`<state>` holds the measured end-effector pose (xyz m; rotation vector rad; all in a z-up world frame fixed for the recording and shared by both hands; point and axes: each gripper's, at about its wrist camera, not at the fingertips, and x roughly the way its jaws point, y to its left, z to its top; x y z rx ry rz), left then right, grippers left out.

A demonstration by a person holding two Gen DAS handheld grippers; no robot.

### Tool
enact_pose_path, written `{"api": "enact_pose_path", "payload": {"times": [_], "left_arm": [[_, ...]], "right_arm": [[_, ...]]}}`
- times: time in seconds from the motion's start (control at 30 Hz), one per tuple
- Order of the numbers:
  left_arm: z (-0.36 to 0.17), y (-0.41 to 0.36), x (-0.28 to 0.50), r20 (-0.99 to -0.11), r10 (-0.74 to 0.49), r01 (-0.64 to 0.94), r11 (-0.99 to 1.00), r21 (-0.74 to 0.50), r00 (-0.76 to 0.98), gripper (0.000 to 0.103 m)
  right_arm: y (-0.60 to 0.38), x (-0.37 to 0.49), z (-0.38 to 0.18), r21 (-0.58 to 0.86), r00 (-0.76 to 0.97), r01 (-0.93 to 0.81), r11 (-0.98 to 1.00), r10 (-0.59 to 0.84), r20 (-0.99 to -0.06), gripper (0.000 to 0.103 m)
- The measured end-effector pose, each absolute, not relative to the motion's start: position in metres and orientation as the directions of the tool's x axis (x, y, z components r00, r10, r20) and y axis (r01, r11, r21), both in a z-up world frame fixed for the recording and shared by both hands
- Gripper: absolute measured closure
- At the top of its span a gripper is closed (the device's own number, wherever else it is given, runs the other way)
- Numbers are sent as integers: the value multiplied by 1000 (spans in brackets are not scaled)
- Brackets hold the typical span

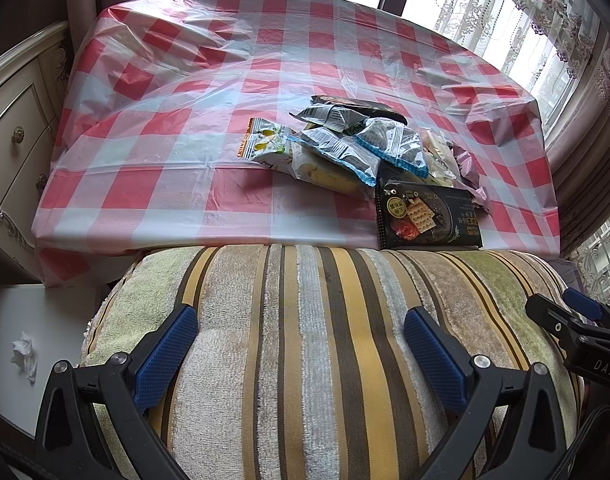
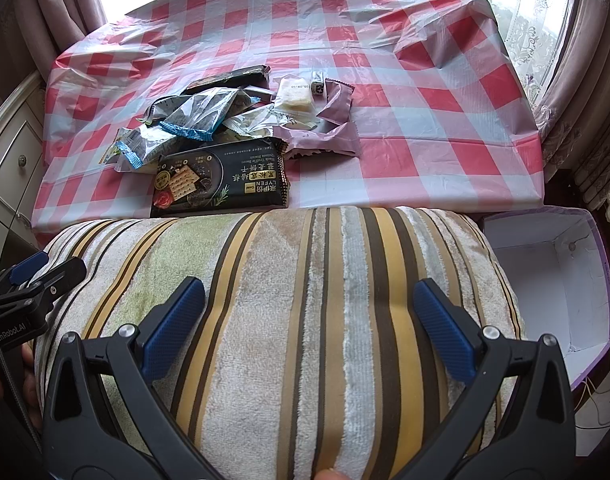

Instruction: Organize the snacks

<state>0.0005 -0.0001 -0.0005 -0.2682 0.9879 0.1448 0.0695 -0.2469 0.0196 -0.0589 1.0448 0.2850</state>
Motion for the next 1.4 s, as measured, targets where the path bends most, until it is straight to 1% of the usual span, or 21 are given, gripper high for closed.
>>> {"api": "enact_pose_path", "payload": {"times": [0.9,1.07,1.13,1.2,1.23,1.33,1.4], "left_arm": [[1,-3,5,-841,4,-240,959,-149,542,0],[1,3,13,-836,-18,-234,956,-174,549,0],[2,6,18,-828,-41,-236,950,-206,560,0],[2,10,25,-818,-72,-233,941,-246,571,0],[1,12,29,-812,-88,-230,936,-265,577,1],[1,16,41,-794,-148,-219,917,-334,590,9],[-1,19,50,-793,-162,-220,911,-349,587,17]], "right_arm": [[-247,75,18,89,452,-270,959,207,-867,0],[-248,85,18,107,418,-311,944,237,-877,0],[-250,94,16,116,397,-337,934,253,-882,0],[-254,104,12,149,385,-318,936,271,-882,0],[-254,108,11,159,382,-301,940,272,-883,0],[-246,119,8,151,378,-293,944,259,-889,0],[-240,125,8,156,374,-311,937,272,-887,0]]}}
